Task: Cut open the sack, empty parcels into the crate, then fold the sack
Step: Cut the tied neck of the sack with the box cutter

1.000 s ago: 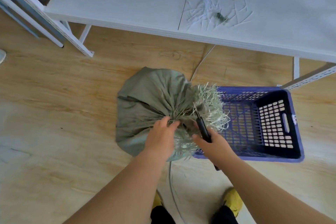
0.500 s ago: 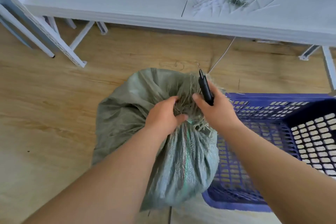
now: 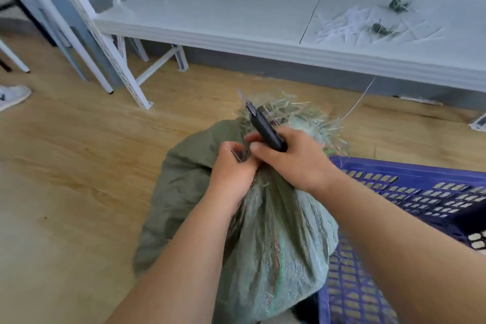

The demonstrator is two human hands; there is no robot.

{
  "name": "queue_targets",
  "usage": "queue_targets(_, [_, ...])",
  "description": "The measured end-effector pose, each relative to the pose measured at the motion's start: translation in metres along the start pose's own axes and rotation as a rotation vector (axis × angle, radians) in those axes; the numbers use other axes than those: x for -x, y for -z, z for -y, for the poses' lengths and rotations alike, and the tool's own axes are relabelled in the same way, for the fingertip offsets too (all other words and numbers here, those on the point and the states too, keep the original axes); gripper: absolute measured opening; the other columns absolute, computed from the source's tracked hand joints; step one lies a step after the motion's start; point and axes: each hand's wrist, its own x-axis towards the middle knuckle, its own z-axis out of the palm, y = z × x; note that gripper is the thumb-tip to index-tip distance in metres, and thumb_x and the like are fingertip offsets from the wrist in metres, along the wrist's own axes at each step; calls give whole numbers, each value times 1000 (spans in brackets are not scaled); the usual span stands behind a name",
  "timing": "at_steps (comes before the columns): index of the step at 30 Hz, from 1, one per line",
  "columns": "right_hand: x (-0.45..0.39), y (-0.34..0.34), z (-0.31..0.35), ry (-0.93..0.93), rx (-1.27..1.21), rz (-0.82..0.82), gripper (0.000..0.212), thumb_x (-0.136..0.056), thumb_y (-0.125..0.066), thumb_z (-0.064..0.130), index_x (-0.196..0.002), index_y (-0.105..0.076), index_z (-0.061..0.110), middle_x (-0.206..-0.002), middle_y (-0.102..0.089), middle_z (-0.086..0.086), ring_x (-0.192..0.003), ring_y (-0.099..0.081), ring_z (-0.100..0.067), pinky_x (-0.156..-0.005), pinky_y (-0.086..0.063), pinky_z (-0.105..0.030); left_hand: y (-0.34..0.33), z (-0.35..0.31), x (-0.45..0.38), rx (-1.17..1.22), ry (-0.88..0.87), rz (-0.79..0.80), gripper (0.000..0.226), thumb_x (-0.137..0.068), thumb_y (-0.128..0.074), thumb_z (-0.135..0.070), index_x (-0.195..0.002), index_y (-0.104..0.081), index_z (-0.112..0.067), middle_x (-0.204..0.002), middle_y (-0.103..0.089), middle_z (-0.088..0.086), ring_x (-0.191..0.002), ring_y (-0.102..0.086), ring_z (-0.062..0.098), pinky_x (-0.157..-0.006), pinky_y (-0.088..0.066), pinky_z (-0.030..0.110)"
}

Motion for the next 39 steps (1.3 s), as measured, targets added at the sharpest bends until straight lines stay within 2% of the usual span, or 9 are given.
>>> queue_targets(5, [-30, -20, -10, -141, 68, 113, 24, -87, -67, 27, -110, -68, 34, -107, -71, 6, -102, -64, -14, -92, -49, -28, 30, 35, 29, 55, 54, -148, 31, -97, -52, -25, -126, -40, -26, -101, -56, -8, -77, -53, 5, -67, -41, 24])
queue_targets(8, [-26, -29, -24, -119, -37, 7, 29, -87, -67, 21, -115, -68, 29, -111, -71, 4, -104, -65, -15, -99, -49, -35, 34, 36, 37, -38, -243, -422, 43, -93, -55, -11, -132, -40, -25, -133, -45, -5, -113, -51, 8, -88, -39, 20])
queue_targets(12, [-10, -31, -31, -83, -123, -138, 26, -87, -65, 14, -108, -70, 30, -97, -71, 7, -94, -67, -15, -95, -52, -36, 34, 9, 48, -239, -684, -307, 26, -94, -48, -9, -105, -62, -29, -106, -63, -19, -94, -57, -4, -74, -42, 9])
queue_targets(15, [0, -29, -29, -75, -83, -189, 22, -86, -64, 17, -101, -70, 32, -91, -72, 5, -91, -69, -19, -92, -53, -43, 28, 33, 34, -471, -544, -151, 20, -96, -52, -31, -112, -63, -30, -112, -64, -15, -101, -58, 9, -83, -46, 27])
queue_targets(19, [13, -21, -21, -88, 208, -321, 12, -87, -60, 31, -77, -62, 25, -65, -62, 2, -73, -62, -28, -65, -50, -37, 26, 49, 23, -787, -277, -67, 54, -84, -53, -64, -130, -52, -35, -135, -49, -8, -130, -38, 21, -107, -30, 41])
queue_targets(24, [27, -39, -23, -294, 517, -104, 32, -84, -61, 53, -78, -52, 23, -62, -55, 1, -68, -59, -25, -61, -43, -30, 21, 52, 38, -981, -211, -50, 60, -74, -61, -66, -123, -48, -33, -129, -47, -5, -132, -30, 21, -113, -12, 44])
queue_targets(27, [30, -51, -23, -226, 338, -118, 28, -84, -65, 48, -92, -60, 22, -74, -63, -2, -80, -65, -27, -65, -47, -29, 28, 53, 41, -720, -232, -71, 40, -77, -69, -45, -108, -50, -30, -109, -60, -8, -118, -51, 18, -110, -28, 38])
queue_targets(31, [16, -44, 26, 8, 52, -266, 27, -78, -74, 42, -88, -64, 19, -69, -57, 8, -72, -57, -16, -65, -42, -30, 44, 28, 51, -158, -343, -244, 30, -76, -74, -25, -96, -54, -33, -87, -61, -17, -85, -57, 5, -66, -36, 16])
queue_targets(39, [-1, -57, 45, -186, -70, -245, 28, -81, -70, 40, -63, -55, 23, -62, -55, 0, -69, -57, -23, -63, -42, -30, 60, 19, 61, -62, -449, -176, 24, -89, -59, -41, -113, -63, -39, -109, -62, -23, -97, -53, -14, -84, -38, 1])
